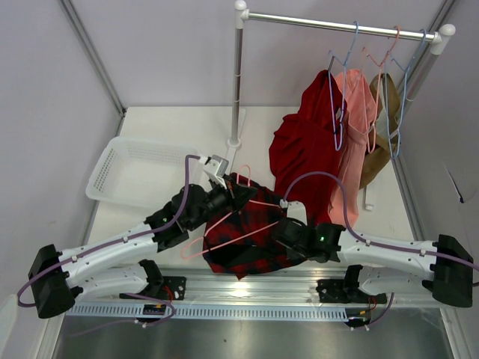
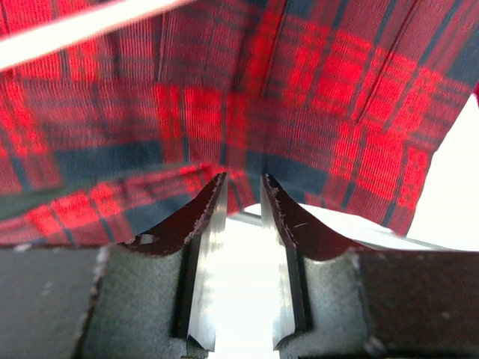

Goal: Place the skirt on the hanger

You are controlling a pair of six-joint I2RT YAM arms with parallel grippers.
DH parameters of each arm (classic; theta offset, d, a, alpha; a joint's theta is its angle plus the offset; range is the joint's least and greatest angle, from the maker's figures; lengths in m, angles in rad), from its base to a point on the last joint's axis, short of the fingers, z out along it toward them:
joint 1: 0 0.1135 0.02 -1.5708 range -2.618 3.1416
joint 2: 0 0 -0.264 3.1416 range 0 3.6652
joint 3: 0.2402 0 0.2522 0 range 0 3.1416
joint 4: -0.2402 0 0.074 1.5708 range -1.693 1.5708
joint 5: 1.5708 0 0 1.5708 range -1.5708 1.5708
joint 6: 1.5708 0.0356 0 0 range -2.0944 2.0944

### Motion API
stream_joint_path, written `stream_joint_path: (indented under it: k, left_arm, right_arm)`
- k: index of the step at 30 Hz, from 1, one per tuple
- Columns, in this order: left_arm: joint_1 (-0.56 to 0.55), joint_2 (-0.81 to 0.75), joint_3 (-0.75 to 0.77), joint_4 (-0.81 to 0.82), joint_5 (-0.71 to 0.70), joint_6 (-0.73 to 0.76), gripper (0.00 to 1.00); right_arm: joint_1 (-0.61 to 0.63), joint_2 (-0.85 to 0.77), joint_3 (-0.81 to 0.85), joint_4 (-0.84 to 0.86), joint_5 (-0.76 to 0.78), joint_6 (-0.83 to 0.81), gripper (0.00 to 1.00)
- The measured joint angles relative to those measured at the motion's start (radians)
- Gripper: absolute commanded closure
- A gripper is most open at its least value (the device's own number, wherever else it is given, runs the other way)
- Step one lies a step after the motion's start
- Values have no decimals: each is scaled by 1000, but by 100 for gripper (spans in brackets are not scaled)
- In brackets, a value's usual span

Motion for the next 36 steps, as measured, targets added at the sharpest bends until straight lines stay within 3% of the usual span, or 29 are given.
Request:
stream_joint_path:
  k: [11,36]
  left_arm:
    - [0,6,11,-2,0,0,100]
    - [0,16,19,-10,1,2,100]
  right_arm:
    - [37,-48,-54,-42,2,55,68]
    - [-103,35,-104,131,-2,-58,64]
